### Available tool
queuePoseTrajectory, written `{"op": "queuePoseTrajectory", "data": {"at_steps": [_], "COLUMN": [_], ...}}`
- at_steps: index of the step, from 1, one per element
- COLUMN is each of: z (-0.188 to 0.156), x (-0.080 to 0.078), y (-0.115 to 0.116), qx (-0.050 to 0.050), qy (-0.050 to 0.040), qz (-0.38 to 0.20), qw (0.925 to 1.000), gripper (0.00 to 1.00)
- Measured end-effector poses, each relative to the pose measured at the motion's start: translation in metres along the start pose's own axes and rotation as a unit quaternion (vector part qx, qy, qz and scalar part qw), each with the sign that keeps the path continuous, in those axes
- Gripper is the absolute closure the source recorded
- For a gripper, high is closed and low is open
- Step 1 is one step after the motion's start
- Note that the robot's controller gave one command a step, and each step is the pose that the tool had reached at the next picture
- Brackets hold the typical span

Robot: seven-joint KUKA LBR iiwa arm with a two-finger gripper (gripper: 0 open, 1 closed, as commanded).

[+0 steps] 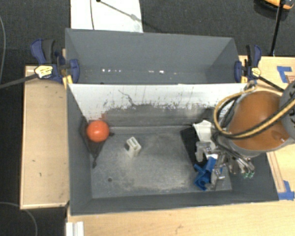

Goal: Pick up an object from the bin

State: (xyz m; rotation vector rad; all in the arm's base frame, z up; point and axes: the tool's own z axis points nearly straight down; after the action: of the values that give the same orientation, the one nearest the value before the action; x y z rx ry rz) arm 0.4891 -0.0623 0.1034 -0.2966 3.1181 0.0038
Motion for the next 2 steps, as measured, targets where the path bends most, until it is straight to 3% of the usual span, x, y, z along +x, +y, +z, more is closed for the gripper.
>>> {"op": "queuePoseTrajectory", "data": {"at_steps": [1, 2], "z": [0.0012, 0.0012], "x": [0.0131, 0.0130], "y": [-0.0426, -0.0425], "qx": [0.001, 0.001], "qy": [-0.0026, -0.0026], "qz": [0.022, 0.022], "qw": [0.9998, 0.9998], "gripper": [1.00, 1.00]}}
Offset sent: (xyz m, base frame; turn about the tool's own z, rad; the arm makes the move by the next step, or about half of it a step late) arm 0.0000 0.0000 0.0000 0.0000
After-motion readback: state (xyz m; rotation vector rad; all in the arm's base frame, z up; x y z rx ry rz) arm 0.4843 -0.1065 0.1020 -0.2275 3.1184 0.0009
